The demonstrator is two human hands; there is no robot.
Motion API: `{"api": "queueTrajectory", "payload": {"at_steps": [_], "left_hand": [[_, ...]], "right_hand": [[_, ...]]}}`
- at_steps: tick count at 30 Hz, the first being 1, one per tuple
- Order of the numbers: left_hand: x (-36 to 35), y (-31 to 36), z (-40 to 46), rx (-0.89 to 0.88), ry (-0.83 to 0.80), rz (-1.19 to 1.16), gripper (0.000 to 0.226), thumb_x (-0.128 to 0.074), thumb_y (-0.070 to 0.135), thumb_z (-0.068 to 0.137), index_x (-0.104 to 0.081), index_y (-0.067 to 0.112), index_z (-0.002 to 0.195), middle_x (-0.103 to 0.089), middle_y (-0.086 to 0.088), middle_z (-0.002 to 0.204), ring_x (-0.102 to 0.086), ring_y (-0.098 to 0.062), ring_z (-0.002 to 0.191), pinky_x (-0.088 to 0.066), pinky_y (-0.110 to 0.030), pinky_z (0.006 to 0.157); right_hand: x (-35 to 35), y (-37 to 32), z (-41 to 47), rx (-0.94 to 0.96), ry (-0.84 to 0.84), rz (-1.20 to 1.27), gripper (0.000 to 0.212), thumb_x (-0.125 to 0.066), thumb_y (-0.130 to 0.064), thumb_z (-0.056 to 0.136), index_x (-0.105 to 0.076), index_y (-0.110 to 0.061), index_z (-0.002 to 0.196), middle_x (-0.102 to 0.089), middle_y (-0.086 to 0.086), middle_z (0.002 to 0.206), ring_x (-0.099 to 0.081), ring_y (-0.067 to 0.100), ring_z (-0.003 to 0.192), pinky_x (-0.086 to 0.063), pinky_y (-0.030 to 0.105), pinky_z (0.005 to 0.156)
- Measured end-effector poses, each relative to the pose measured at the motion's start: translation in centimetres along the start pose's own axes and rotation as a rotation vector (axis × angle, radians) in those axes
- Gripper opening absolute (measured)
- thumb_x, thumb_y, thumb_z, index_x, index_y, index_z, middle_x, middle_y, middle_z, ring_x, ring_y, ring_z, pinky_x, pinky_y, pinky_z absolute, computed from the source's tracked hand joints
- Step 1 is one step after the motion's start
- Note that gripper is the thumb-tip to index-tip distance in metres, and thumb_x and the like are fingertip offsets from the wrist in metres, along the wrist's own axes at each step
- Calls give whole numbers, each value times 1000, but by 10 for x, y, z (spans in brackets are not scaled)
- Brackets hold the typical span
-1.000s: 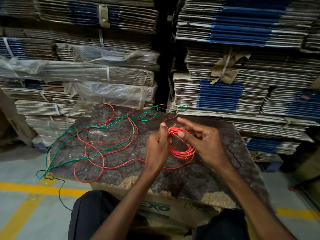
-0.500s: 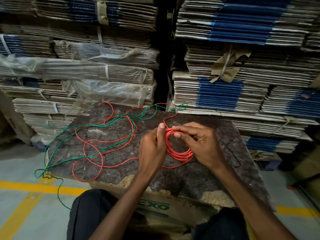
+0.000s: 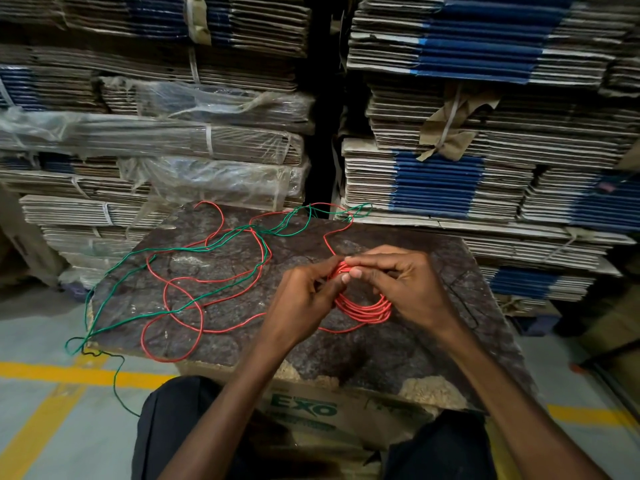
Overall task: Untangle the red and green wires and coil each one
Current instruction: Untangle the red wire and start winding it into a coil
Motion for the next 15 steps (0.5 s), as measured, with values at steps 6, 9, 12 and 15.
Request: {"api": "queueTrajectory", "payload": {"at_steps": [6, 9, 12, 15], "left_hand": [[7, 11, 0, -26, 203, 178, 18, -53, 35, 91, -65, 26, 101, -65, -9, 64, -62, -28, 59, -48, -45, 52], [14, 13, 2, -21, 294, 178, 19, -54, 35, 90, -63, 26, 104, -68, -12, 65, -64, -32, 60, -48, -46, 52], [20, 12, 3, 2, 366, 158, 27, -55, 36, 89, -55, 36, 117, -68, -11, 65, -65, -29, 57, -50, -47, 53], [23, 1, 1, 50, 425, 115, 30, -56, 37, 88, -72, 23, 109, -68, -16, 68, -66, -29, 56, -51, -47, 51]], "right_hand": [[1, 10, -4, -85, 89, 111, 25, -72, -10, 85, -73, -7, 110, -72, -3, 92, -63, 4, 69, -50, 23, 63], [3, 14, -12, -136, 160, 185, 28, -67, -8, 88, -69, -10, 117, -72, -1, 107, -63, -2, 88, -47, 16, 81], [4, 20, -23, -195, 242, 268, 32, -66, -10, 90, -66, -15, 122, -71, -7, 115, -63, -1, 102, -46, 15, 88], [1, 24, -32, -236, 277, 369, 37, -65, -10, 90, -63, -17, 126, -69, -9, 119, -62, 2, 106, -49, 23, 92]]}}
Point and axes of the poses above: each hand's wrist, its own z-axis towards the middle knuckle, its own x-axis out of the back of the hand, y = z × x, the point moved 9 cm from there along z, towards the middle knuckle
